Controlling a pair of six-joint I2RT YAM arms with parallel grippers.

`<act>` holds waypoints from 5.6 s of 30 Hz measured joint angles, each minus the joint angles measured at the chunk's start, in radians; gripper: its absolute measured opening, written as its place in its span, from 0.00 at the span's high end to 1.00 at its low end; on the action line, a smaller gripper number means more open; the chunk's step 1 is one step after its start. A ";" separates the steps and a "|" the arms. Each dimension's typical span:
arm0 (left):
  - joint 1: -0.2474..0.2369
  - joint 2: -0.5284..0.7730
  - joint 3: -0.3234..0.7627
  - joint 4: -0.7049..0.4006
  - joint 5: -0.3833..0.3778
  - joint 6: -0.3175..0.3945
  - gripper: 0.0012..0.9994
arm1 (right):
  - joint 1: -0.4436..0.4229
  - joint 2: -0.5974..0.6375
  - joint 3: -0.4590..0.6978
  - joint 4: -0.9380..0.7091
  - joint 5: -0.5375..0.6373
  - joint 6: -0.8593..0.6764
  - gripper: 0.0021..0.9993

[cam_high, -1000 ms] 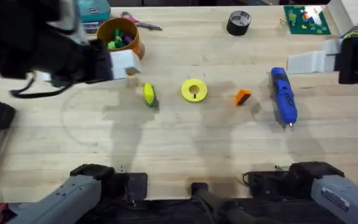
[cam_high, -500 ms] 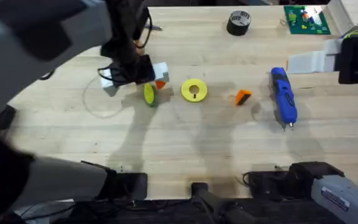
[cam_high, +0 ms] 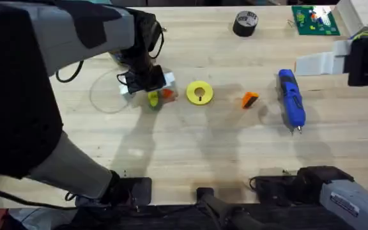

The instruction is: Pick up the gripper from the table and insert it into the empty holder that is missing its gripper. Then pick up a screw, insert it into the mounting hole, and use the screwdriver to tighten it. Finally, clean up the table by picking up the vegetable and placing it into the bucket.

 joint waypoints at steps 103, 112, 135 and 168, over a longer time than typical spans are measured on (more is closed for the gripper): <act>0.275 -1.304 -0.633 0.783 0.239 0.882 0.01 | 0.000 0.000 0.000 -0.010 0.000 0.000 0.00; 0.279 -1.512 -0.912 1.040 0.470 0.819 0.01 | 0.000 0.000 0.000 -0.010 0.000 0.000 0.00; 0.278 -1.780 -1.152 1.105 0.994 0.513 0.01 | 0.000 0.000 0.000 -0.010 0.000 0.000 0.00; 0.277 -1.779 -1.149 0.872 1.093 0.634 0.01 | 0.000 0.000 0.000 -0.011 0.000 0.000 0.00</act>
